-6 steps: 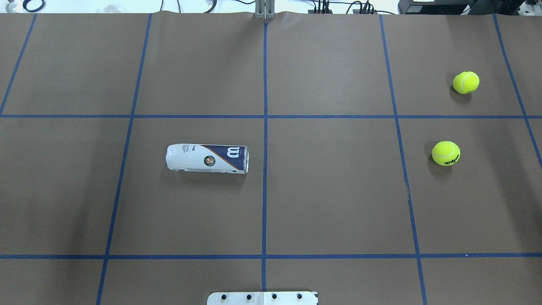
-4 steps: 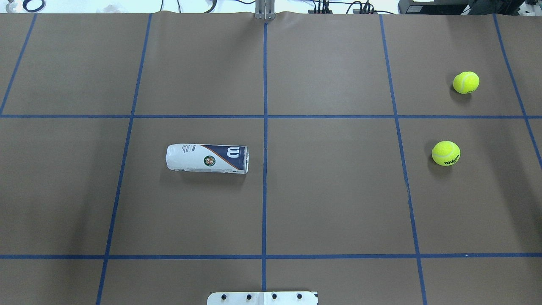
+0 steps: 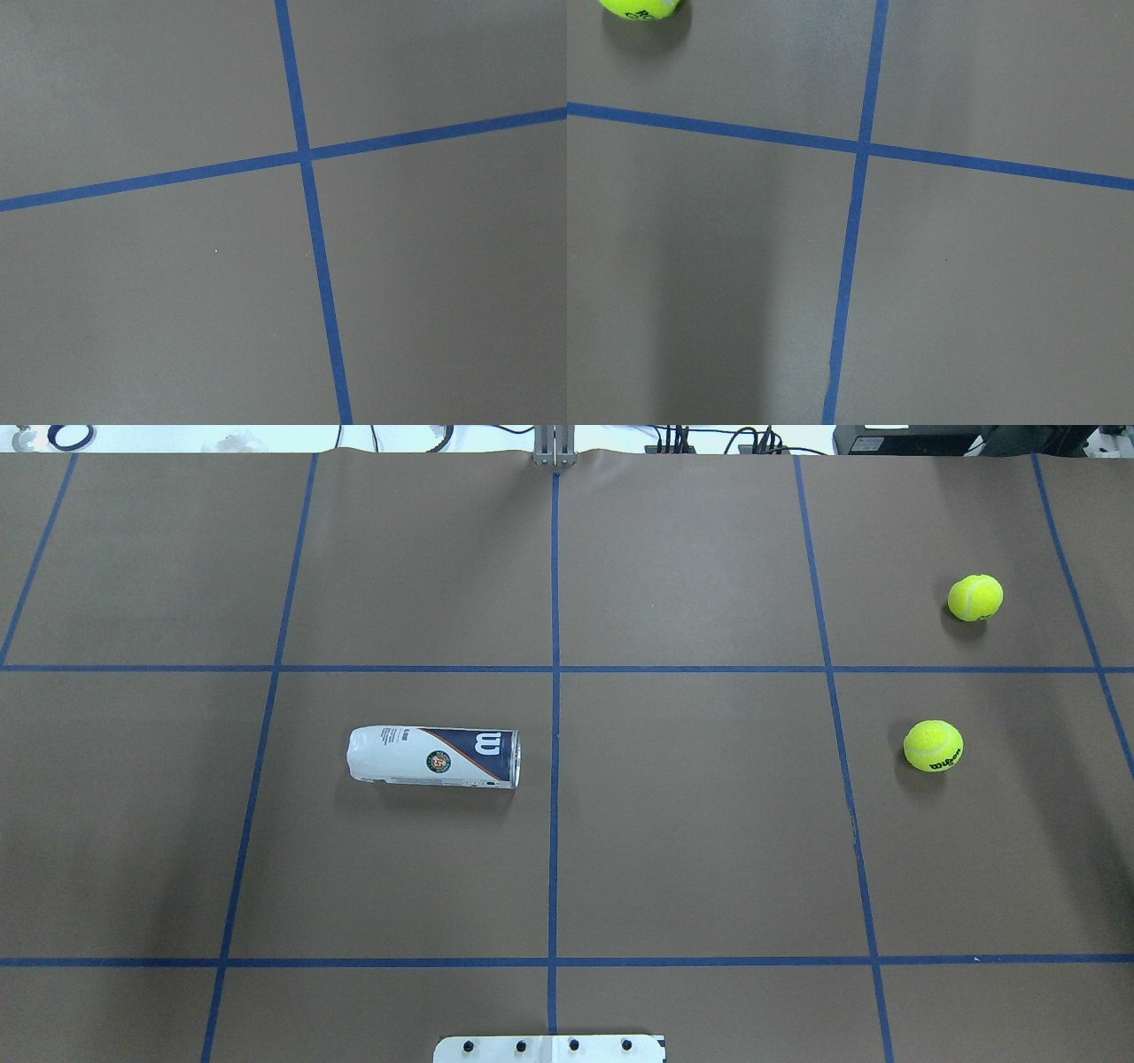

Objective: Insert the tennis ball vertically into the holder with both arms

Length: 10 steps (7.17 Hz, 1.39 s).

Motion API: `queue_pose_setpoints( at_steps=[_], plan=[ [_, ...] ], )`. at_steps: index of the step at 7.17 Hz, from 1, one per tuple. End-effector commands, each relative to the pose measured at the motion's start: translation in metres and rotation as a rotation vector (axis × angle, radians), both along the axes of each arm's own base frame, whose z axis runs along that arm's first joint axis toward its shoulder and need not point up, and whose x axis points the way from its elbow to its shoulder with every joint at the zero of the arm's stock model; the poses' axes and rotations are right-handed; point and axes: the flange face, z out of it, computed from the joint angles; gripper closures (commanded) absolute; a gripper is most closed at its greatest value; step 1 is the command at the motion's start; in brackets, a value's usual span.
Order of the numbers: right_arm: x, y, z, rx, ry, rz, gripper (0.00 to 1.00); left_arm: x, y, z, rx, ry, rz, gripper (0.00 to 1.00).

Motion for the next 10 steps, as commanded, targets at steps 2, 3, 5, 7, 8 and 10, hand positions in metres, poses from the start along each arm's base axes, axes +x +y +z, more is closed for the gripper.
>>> queue_pose_setpoints(
  at_steps=[2, 3, 5, 7, 8, 10],
  plan=[
    [-0.002, -0.006, -0.004, 0.008, 0.0, -0.003, 0.0, 0.002, -0.023, -0.034, 0.165, 0.015, -0.004, 0.0],
    [-0.001, -0.004, -0.001, 0.005, 0.002, -0.004, 0.0, 0.005, -0.029, -0.039, 0.253, 0.018, 0.001, 0.0],
    [-0.001, -0.004, -0.003, 0.006, 0.001, 0.0, 0.0, 0.023, -0.069, -0.066, 0.411, 0.04, 0.03, 0.0],
    [-0.001, -0.004, -0.003, 0.006, 0.0, -0.002, 0.0, 0.062, -0.112, -0.089, 0.418, 0.067, 0.052, 0.0],
    [-0.002, -0.004, -0.002, 0.004, 0.0, -0.002, 0.0, 0.093, -0.125, -0.118, 0.455, 0.089, 0.086, 0.0],
    [-0.002, -0.004, -0.002, 0.004, -0.002, -0.002, 0.0, 0.168, -0.139, -0.175, 0.608, 0.141, 0.184, 0.0]
  ],
)
